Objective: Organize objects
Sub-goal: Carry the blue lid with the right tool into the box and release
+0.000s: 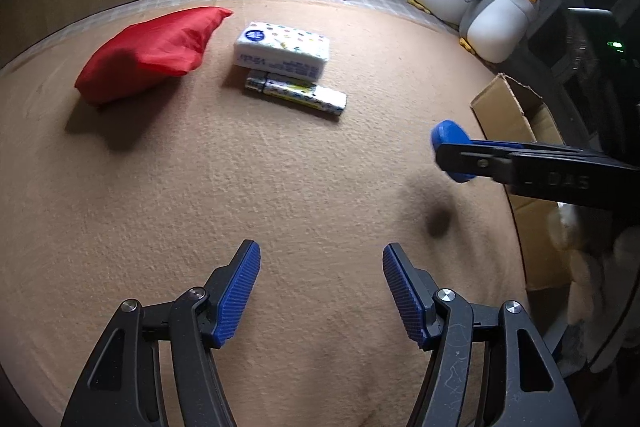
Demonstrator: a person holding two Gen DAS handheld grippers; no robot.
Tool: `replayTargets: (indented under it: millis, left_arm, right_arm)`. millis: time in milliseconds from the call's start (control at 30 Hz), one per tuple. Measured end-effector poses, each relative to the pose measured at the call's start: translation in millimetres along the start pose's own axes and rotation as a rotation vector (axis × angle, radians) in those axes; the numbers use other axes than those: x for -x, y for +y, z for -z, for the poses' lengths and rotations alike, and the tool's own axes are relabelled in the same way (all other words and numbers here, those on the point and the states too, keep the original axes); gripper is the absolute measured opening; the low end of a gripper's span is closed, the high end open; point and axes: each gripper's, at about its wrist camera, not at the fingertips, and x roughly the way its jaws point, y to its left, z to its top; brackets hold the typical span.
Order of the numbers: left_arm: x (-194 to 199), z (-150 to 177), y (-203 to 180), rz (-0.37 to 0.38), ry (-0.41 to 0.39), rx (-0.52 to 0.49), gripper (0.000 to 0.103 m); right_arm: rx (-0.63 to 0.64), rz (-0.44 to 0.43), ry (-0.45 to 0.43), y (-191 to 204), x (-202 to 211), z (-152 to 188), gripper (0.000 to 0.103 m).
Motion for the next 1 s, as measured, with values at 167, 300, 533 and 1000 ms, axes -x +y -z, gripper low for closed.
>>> replayTargets:
  millis: [167, 300, 533, 1000]
  left_arm:
    - [-3.8, -2.1, -13.6, 0.006, 0.005, -0.022, 0.066]
    - [-6.8, -4.1, -25.0, 0.013, 0.007, -0.042, 0.062]
    - [-13.9, -7.1, -50.6, 0.032, 0.016, -0.087, 0.061]
    - [-37.1, -16.6, -109.3, 0.059, 0.036, -0.183, 0.061]
  right_arm:
    - [-0.03, -0.019, -0.039, -14.5, 27.4, 15.7, 0.046]
    - [-0.062, -0.022, -0.078, -29.1, 48.0, 20.5, 0.046]
    - [-0.131, 0.022, -0.134, -69.0, 85.8, 43.3, 0.046]
    - [-0.271, 0.119, -0.149, -150.9, 105.6, 80.5, 0.046]
